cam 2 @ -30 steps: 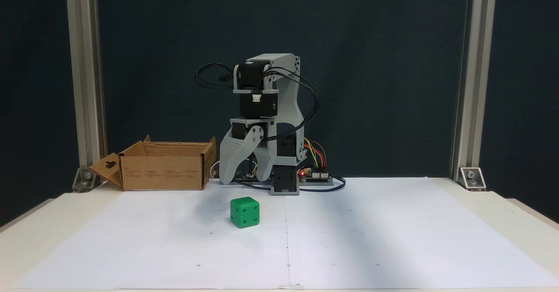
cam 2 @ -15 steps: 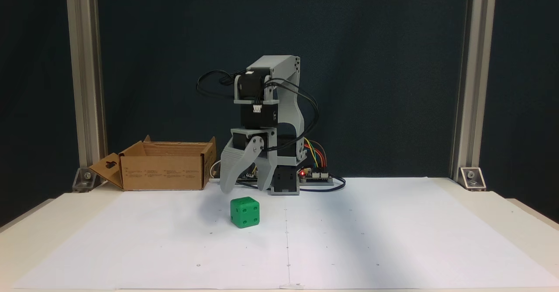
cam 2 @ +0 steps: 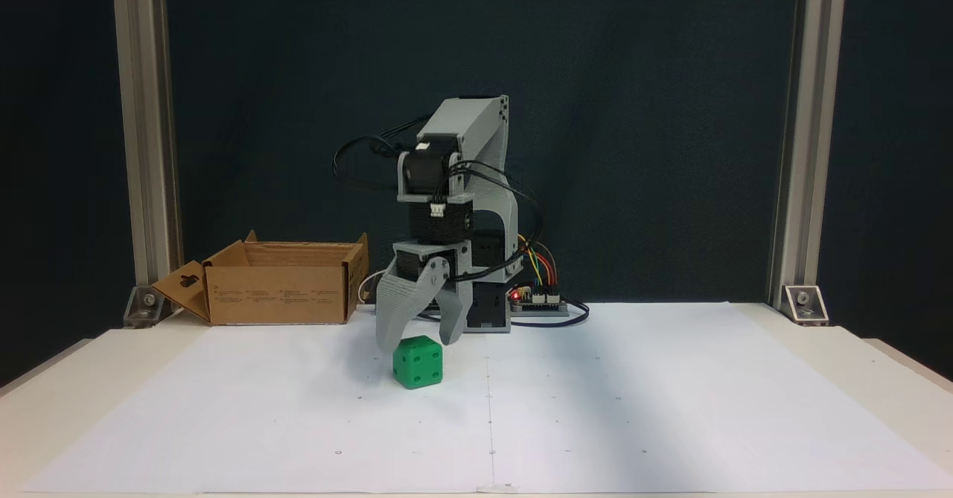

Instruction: Grasp a green dice and put it in the bin.

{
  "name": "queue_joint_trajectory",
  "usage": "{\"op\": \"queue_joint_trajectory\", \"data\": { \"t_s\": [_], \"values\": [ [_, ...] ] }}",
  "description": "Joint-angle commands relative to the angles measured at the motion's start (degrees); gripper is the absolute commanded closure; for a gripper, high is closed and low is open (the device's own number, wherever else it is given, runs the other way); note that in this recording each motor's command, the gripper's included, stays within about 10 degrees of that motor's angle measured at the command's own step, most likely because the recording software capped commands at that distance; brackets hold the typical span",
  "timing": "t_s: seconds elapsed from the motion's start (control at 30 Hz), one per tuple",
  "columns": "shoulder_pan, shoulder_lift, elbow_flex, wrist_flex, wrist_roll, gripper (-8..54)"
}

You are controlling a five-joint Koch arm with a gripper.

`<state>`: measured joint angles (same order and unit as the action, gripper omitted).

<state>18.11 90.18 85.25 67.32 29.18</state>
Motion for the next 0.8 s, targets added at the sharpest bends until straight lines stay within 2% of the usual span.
{"op": "queue_joint_trajectory", "data": {
  "t_s": [0.0,0.47,0.6,0.77],
  "values": [
    [0.1,-0.4,-0.5,-1.4,4.2,5.4],
    [0.4,-3.4,0.4,-3.6,4.1,6.0],
    [0.5,-3.8,0.4,-3.7,4.1,10.0],
    [0.4,-4.1,0.4,-3.8,4.0,10.0]
  ]
}}
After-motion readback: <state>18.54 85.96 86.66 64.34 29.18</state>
